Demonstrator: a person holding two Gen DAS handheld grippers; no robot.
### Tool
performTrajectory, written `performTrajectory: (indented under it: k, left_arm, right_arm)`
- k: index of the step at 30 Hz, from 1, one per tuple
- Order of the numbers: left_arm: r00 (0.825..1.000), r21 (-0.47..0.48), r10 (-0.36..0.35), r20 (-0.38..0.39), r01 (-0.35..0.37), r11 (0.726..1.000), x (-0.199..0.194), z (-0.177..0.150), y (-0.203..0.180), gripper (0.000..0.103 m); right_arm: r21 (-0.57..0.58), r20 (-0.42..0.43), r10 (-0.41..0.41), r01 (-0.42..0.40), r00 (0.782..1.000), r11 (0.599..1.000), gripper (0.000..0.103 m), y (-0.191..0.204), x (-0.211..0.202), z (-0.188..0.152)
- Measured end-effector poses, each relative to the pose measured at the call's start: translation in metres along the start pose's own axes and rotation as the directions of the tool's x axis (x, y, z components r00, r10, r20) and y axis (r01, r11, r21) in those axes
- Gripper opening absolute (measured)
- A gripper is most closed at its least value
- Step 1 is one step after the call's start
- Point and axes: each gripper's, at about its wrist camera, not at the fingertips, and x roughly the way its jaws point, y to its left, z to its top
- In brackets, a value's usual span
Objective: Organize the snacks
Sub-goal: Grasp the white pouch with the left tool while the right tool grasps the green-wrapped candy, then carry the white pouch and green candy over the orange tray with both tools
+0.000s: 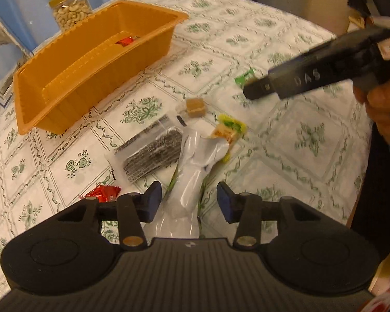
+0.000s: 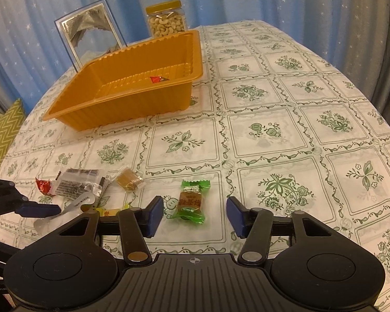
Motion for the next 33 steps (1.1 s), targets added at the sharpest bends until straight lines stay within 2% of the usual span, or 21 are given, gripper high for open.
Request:
performTrajectory:
  k: [3,5,9,12,13,24,33]
  left_arm:
    - [1.000,-0.040,0.004,0.008,-0.004,0.999,0.000,-0.001,0.001,0.042]
    - [1.000,-0.059,0.014,0.012,-0.014,0.998,-0.001,-0.003,-0.001,0.030]
    - [0.999,-0.135,0.037,0.017,-0.034,0.990,-0.006,-0.008,-0.005,0.029]
    - [0.998,-0.207,0.055,0.025,-0.049,0.977,-0.009,-0.013,-0.007,0.028]
    - [0.998,-0.232,0.059,0.028,-0.051,0.971,-0.010,-0.014,-0.008,0.028]
    - [0.993,-0.433,0.104,0.051,-0.072,0.898,-0.023,-0.031,-0.016,0.026]
    - [0.984,-0.521,0.155,0.084,-0.089,0.849,-0.049,-0.032,-0.013,0.026]
  right_arm:
    - [-0.018,0.005,-0.008,0.008,1.000,1.000,0.047,0.003,0.003,0.001]
    - [-0.032,0.009,-0.014,0.014,1.000,0.999,0.044,0.006,0.005,0.002]
    - [-0.079,0.010,-0.040,0.040,0.999,0.996,0.039,0.014,0.008,0.002]
    - [-0.128,0.010,-0.071,0.072,0.997,0.989,0.025,0.019,0.009,0.000]
    - [-0.136,0.008,-0.075,0.076,0.997,0.988,0.023,0.020,0.008,-0.002]
    - [-0.064,0.011,-0.038,0.038,0.999,0.997,0.022,0.018,-0.023,-0.014]
    - [-0.077,0.039,-0.006,0.009,0.999,0.997,0.022,0.032,-0.050,-0.015]
